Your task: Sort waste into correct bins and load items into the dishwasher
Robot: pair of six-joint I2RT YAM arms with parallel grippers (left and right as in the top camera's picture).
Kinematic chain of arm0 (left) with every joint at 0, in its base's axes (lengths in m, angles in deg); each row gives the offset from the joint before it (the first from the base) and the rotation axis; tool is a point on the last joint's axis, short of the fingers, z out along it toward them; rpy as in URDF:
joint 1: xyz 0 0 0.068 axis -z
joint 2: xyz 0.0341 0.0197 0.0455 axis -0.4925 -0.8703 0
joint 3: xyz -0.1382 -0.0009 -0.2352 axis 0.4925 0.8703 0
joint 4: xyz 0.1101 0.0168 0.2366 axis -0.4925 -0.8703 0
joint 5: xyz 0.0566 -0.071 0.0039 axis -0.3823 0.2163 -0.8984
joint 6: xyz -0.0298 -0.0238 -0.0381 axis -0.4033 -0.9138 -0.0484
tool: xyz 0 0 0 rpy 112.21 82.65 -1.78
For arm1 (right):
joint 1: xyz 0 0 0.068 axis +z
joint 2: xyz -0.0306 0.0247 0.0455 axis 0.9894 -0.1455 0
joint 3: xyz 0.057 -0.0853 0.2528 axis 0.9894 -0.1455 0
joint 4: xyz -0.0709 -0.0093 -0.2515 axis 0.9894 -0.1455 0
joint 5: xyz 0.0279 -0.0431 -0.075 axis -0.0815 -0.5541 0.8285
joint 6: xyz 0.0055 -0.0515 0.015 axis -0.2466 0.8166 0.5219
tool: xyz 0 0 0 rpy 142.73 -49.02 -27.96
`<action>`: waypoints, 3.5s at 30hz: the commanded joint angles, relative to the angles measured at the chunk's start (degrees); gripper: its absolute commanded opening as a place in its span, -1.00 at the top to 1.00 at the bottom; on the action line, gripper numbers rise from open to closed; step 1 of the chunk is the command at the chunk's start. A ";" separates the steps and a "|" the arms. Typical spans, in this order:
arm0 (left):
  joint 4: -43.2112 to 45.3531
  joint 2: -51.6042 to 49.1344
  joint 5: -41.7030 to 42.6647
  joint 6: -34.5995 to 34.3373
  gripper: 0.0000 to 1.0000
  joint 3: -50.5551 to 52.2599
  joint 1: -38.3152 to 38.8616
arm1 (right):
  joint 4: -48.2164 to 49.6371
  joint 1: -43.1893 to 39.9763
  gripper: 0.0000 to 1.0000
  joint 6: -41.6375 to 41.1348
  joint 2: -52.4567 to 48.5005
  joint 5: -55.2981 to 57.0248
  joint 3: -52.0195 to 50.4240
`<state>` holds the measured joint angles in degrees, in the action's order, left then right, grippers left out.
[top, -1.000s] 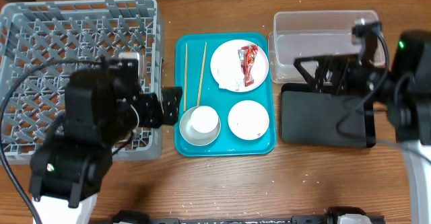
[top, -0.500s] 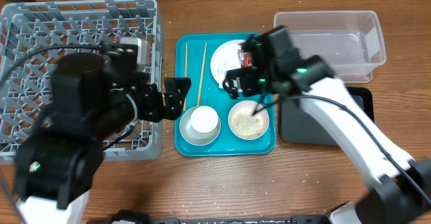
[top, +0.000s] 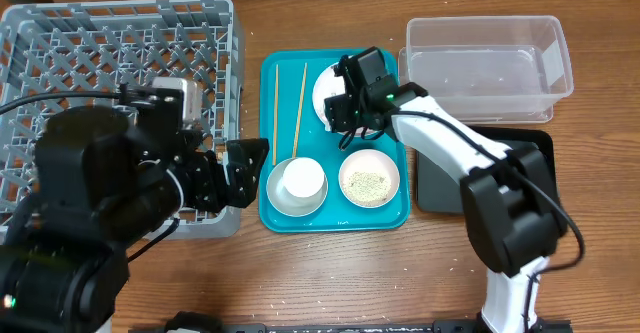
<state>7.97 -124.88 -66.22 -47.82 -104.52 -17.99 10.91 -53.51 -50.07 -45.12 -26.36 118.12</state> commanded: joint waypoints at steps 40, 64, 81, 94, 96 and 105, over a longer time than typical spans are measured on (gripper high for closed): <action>-6.36 3.28 -17.51 -1.66 -1.00 -4.79 -0.24 | -13.81 -12.17 -0.22 0.66 16.02 -10.78 5.44; -6.36 4.50 -17.31 -1.66 -1.00 -4.76 -0.24 | -1.16 -1.77 0.92 1.05 -3.50 11.91 4.81; -9.75 4.09 -13.35 -1.68 -1.00 -4.76 -0.24 | -13.18 -16.13 0.92 -6.49 11.72 11.85 8.17; -8.57 3.85 -13.64 -1.64 -1.00 -4.76 -0.24 | -27.63 -15.43 -0.32 -6.49 23.41 -6.16 13.05; -7.43 3.85 -14.43 -1.66 -0.99 -4.76 -0.24 | -32.44 -11.17 -0.27 -6.49 26.43 -6.56 13.03; -6.54 3.85 -21.42 -1.66 -0.99 -4.76 -0.24 | -39.50 5.60 -0.03 -7.80 24.65 -6.14 6.45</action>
<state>1.08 -120.94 -83.99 -48.94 -108.96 -17.99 -29.55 -52.22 -56.97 -18.13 -32.43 128.06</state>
